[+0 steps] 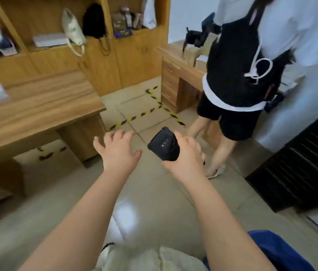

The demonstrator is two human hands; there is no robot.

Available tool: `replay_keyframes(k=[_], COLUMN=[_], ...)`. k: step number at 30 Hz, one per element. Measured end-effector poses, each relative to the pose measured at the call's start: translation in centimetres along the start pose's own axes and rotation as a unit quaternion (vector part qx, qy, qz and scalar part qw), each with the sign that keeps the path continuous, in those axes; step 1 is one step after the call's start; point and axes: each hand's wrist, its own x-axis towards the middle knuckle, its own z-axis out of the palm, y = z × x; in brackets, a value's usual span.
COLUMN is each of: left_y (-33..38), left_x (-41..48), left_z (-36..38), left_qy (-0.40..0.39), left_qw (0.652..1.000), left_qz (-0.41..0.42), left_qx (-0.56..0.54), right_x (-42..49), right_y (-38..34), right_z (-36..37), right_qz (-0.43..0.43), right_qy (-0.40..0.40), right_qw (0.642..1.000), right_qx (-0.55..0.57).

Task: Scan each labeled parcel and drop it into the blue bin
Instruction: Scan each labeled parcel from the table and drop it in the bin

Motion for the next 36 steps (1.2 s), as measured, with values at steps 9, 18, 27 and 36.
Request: replay_keyframes(k=[9, 18, 27, 36], left_y=[-19.3, -42.6, -57.3, -64.8], left_x=[1.8, 4.5, 3.3, 6.9], left_z=[-5.2, -10.6, -10.7, -10.5], left_qy=[0.040, 0.047, 0.011, 0.060], left_qw=[0.980, 0.944, 0.906, 0.878], left_qz=[-0.193, -0.326, -0.424, -0.472], left_qx=[0.003, 0.024, -0.016, -0.048], right_x=[2.7, 4.3, 4.4, 8.5], right_y=[-15.8, -35.7, -48.3, -57.3], right_z=[9.3, 21.6, 32.5, 40.8], right_qz=[-0.116, -0.199, -0.259, -0.308], right_qy=[-0.093, -0.123, -0.208, -0.254], right_qw=[0.989, 0.972, 0.943, 0.917], right_qx=[-0.010, 0.017, 0.002, 0.009])
